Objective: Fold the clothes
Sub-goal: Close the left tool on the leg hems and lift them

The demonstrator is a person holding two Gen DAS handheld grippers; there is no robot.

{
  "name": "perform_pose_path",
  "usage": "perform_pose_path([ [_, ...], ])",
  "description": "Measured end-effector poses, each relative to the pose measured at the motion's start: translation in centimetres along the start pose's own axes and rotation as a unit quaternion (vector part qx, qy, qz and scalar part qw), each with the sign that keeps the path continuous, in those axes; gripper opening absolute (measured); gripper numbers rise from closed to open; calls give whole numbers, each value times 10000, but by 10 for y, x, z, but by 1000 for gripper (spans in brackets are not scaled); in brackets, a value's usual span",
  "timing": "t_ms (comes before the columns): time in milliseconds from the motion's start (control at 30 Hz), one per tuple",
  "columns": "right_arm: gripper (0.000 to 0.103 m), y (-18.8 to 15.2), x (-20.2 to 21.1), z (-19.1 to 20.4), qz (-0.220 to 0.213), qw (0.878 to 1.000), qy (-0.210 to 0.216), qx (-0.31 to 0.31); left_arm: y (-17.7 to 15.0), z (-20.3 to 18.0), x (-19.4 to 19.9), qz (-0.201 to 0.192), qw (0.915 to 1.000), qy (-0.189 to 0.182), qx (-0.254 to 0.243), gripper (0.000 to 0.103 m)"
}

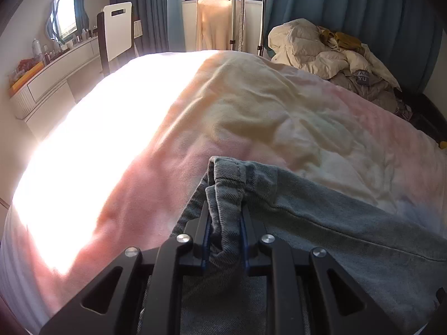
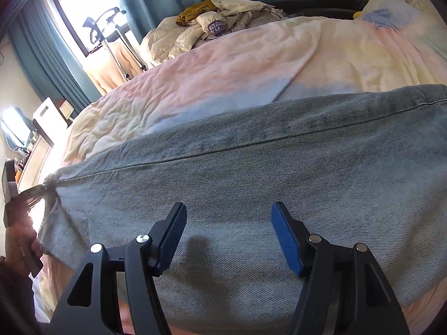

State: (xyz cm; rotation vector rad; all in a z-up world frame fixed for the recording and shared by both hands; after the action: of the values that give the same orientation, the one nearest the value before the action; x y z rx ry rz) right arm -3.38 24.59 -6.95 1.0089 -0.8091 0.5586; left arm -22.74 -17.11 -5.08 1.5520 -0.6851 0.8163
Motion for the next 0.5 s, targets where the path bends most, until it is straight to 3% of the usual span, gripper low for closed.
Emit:
perform_pose_path([
  [167, 64, 0, 3, 2, -52, 10000, -31, 43, -6, 21, 27, 232, 9952, -662, 679, 23],
  [367, 64, 1, 10, -2, -94, 10000, 6, 4, -35, 51, 73, 331, 9763, -1513, 1513, 28],
  [500, 64, 0, 16, -3, -112, 9999, 83, -14, -65, 65, 72, 610, 9724, -1403, 1763, 31],
])
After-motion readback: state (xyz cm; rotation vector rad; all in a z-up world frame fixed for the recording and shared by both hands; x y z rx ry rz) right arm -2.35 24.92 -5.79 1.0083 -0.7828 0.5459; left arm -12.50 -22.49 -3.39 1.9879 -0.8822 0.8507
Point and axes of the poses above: each gripper's, at about its wrist camera, not at the fingertips, and x roughly against the way its jaws point, z to its left, y to its top, the point moved 2 cm from there along -x, roughly the way its jaws point, and after that the axes turned 2 degrees about z, right-handed, at the moved point
